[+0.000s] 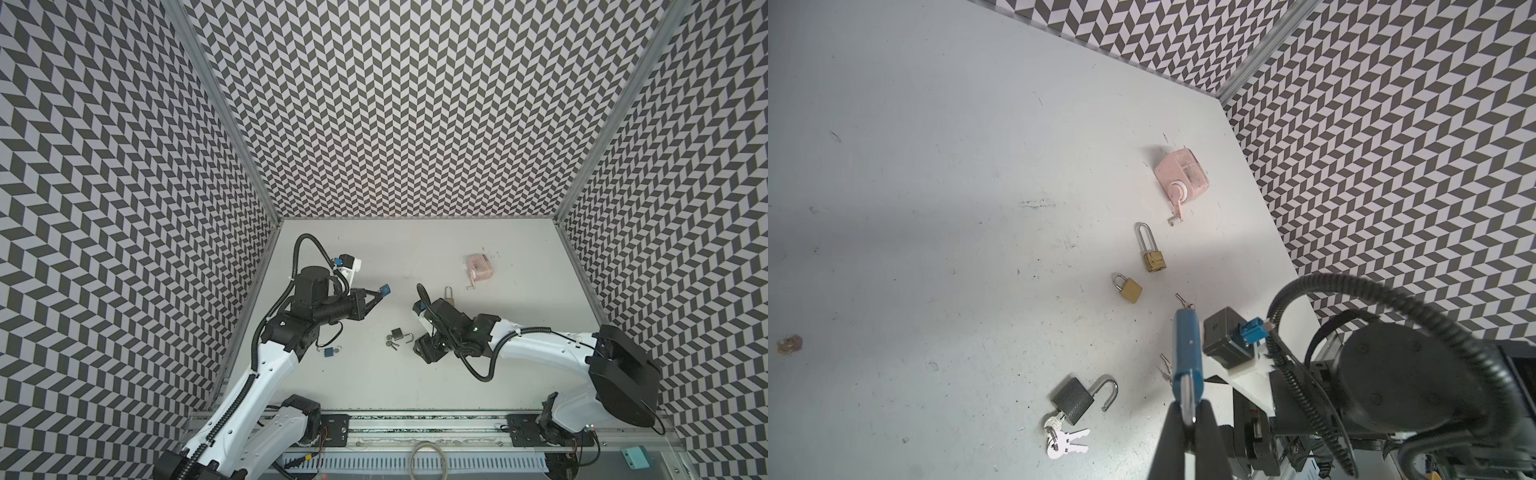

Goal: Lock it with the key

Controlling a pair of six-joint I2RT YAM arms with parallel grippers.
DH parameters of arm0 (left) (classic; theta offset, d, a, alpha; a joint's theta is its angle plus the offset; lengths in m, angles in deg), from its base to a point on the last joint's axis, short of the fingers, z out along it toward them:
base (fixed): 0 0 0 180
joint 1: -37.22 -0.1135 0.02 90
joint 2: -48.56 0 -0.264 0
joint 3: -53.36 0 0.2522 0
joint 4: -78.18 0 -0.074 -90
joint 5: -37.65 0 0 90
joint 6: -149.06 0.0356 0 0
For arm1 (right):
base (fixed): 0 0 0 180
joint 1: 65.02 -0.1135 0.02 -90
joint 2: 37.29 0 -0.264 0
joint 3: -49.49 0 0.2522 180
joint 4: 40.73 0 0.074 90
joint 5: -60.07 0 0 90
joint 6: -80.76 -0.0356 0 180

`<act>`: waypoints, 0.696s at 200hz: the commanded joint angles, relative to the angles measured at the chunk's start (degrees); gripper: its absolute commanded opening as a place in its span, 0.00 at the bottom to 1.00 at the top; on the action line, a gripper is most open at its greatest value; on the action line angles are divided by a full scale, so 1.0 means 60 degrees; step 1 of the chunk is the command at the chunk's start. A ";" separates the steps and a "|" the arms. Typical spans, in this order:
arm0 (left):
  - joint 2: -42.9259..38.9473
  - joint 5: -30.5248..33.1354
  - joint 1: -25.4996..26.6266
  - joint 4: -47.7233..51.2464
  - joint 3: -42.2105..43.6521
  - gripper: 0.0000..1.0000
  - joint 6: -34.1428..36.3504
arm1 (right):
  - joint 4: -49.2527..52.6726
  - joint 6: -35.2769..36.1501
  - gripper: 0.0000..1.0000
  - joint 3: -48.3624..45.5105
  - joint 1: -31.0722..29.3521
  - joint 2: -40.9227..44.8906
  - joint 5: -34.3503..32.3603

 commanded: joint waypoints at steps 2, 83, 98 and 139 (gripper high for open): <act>-0.0122 -0.0158 -0.0055 -0.0141 -0.0034 0.00 -0.0087 | -0.0019 0.0003 0.69 0.0358 -0.0054 0.0126 0.0011; 0.0080 -0.1111 -0.0009 -0.0370 0.0246 0.00 0.0227 | -0.0995 0.0750 0.70 -0.0190 0.0000 0.2226 -0.1622; 0.0202 -0.1584 0.0188 -0.0562 0.0261 0.00 0.0367 | -0.1855 0.1579 0.74 -0.0577 -0.0001 0.3382 -0.1941; 0.0431 -0.2669 0.1112 -0.1099 -0.0019 0.00 0.0721 | -0.4093 0.5421 0.84 -0.1864 0.0010 0.5757 -0.0521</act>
